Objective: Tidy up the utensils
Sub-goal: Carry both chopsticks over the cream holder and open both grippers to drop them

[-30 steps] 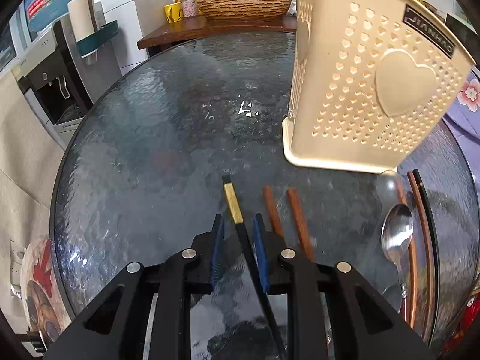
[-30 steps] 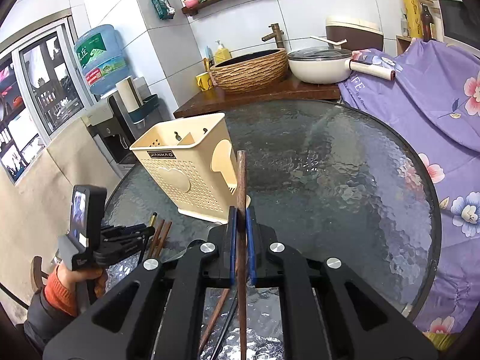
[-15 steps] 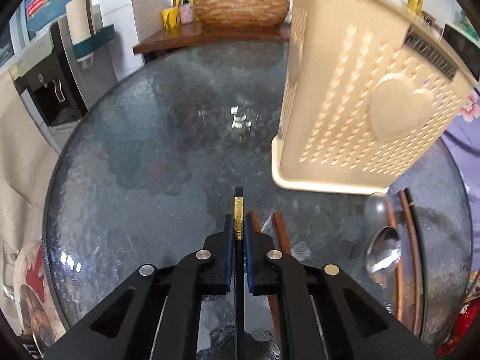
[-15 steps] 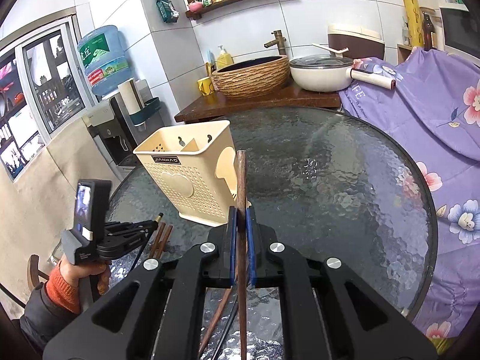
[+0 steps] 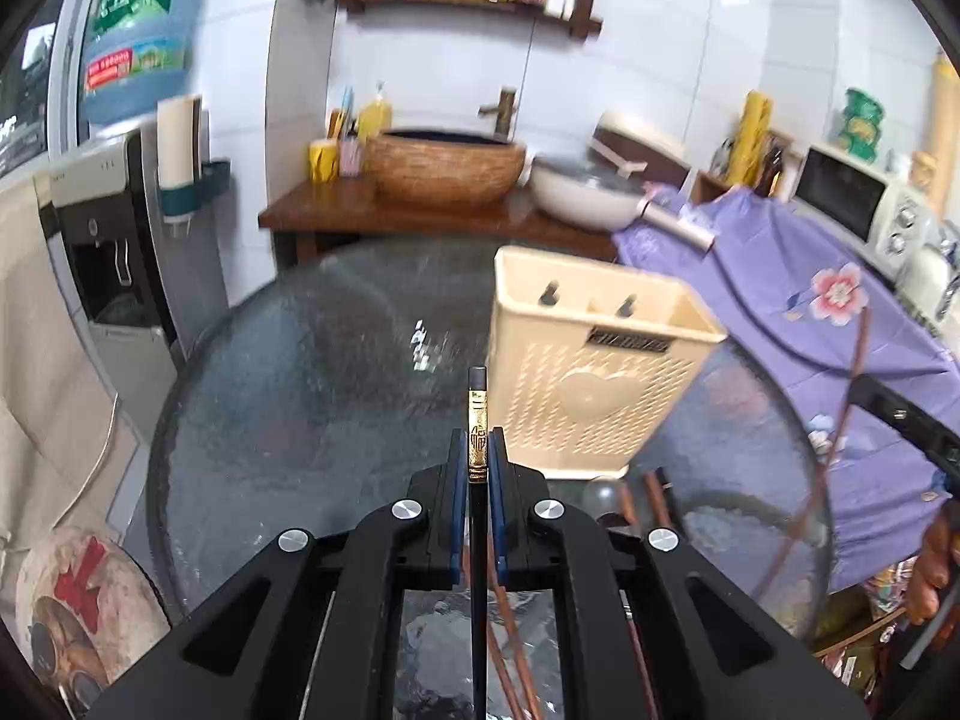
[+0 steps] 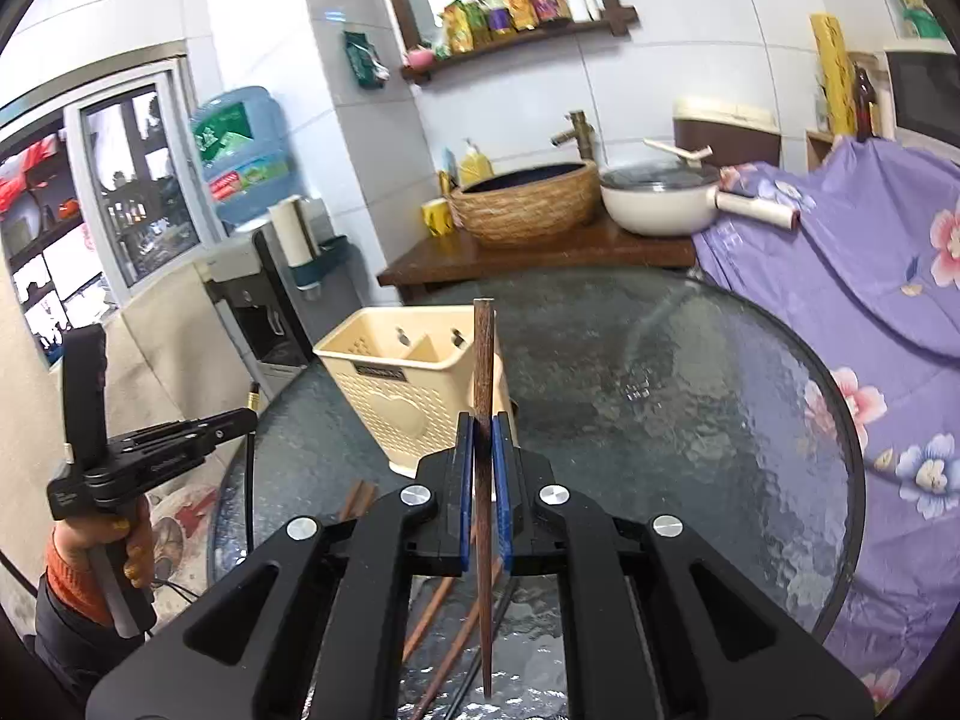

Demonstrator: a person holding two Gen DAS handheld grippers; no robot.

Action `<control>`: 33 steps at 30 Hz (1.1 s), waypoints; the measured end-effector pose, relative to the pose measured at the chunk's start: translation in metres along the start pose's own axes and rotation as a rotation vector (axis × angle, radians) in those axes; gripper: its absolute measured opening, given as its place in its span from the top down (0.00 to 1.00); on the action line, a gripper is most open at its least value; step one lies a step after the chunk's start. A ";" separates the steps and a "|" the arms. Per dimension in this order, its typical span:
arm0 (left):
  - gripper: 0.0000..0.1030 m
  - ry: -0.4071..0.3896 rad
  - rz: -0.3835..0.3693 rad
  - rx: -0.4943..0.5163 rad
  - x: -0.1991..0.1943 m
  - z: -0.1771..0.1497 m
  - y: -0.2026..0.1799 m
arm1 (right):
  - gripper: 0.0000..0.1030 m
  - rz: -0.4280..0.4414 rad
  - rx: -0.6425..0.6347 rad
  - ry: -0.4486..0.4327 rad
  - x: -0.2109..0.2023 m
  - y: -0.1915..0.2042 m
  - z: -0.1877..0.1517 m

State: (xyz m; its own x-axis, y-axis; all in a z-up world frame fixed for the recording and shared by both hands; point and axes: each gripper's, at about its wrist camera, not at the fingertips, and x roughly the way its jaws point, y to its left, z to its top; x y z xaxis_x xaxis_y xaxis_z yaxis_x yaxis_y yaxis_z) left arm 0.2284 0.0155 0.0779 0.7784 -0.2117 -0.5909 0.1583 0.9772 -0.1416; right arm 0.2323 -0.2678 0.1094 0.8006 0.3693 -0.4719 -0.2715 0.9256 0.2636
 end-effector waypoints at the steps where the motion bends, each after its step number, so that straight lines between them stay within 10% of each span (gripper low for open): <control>1: 0.93 -0.016 -0.006 0.004 -0.007 0.002 -0.001 | 0.93 0.005 -0.005 -0.006 -0.003 0.002 0.002; 19: 0.93 -0.175 -0.076 0.058 -0.072 0.038 -0.028 | 0.93 0.093 -0.069 -0.062 -0.030 0.035 0.045; 33: 0.93 -0.380 -0.041 0.062 -0.096 0.172 -0.063 | 0.93 0.022 -0.157 -0.244 -0.021 0.089 0.172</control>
State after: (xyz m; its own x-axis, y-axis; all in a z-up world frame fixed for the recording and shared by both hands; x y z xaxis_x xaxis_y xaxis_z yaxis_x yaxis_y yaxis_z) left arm 0.2486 -0.0225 0.2803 0.9386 -0.2405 -0.2475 0.2212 0.9697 -0.1034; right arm 0.2832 -0.2070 0.2879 0.8933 0.3763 -0.2458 -0.3547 0.9261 0.1288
